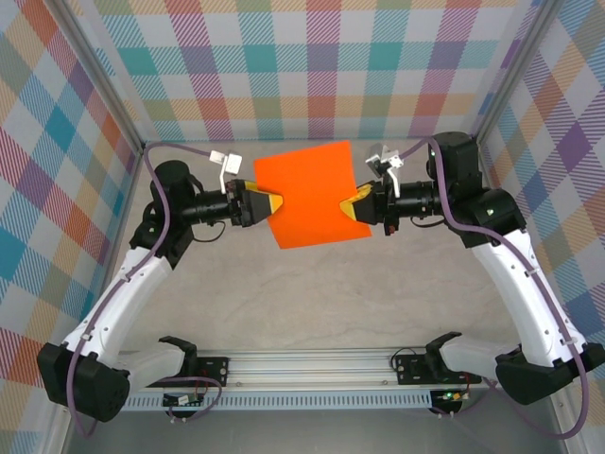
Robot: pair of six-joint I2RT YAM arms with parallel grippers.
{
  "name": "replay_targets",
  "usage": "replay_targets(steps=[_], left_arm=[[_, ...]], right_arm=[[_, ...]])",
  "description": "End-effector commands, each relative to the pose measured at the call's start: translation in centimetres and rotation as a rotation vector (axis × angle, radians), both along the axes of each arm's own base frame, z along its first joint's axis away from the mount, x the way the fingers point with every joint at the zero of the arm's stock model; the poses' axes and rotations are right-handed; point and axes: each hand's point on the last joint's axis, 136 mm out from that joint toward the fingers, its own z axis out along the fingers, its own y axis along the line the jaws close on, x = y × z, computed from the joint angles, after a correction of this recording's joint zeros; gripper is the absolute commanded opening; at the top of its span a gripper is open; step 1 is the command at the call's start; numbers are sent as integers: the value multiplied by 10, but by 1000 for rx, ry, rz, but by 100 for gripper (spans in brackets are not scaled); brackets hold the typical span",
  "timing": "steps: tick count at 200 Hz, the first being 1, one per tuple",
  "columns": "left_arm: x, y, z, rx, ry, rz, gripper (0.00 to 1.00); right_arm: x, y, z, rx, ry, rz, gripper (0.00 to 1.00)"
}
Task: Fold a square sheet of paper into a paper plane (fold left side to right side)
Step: Place a square sheet of paper at the center of the table, then first fold in half a square sheet of paper at the center of the table.
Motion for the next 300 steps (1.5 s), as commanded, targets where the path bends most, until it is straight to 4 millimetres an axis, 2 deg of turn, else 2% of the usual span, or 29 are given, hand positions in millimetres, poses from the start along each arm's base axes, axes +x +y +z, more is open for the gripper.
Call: replay_targets(steps=[1,19,30,61,70,82,95,105,122,152,164,176,189,205,213,225,259,300], left_arm=[[-31,-10,30,-34,-127,-120,99],[-35,-14,31,-29,-133,-133,90],[-36,-14,30,-25,-130,-134,79],[-31,-17,22,-15,-106,-114,33],[-28,-17,18,-11,-95,-105,23],[-24,-18,12,-3,-76,-90,14],[-17,-18,3,12,-46,-63,11],[-9,-18,-8,34,-7,-35,9],[4,-18,-37,98,97,9,8],[23,-22,-121,232,359,26,7],[27,-25,-157,276,461,18,7],[26,-24,-198,344,595,7,7],[27,-24,-237,406,702,3,6],[31,-23,-271,460,780,5,3],[34,-22,-283,486,798,15,2],[40,-22,-294,506,810,27,1],[49,-21,-309,565,825,29,1],[63,-23,-310,571,820,37,1]], right_arm=[[-14,-1,6,25,-49,52,0],[-7,-1,2,27,-44,16,0],[0,-3,-3,19,-39,-30,0],[20,-12,-12,58,5,-134,0],[25,-14,-17,59,28,-159,0],[33,-18,-23,63,53,-194,1],[40,-21,-32,70,88,-225,4],[45,-23,-44,62,121,-248,13],[53,-28,-74,-2,188,-310,39],[79,-65,-145,-200,298,-576,84],[87,-78,-174,-277,354,-672,90],[88,-81,-200,-327,436,-695,91],[86,-74,-225,-343,548,-675,91],[84,-61,-251,-330,679,-639,90],[84,-54,-263,-327,731,-632,86],[84,-45,-278,-328,789,-624,81],[96,-24,-310,-291,924,-645,56],[113,0,-344,-302,1019,-635,46]])
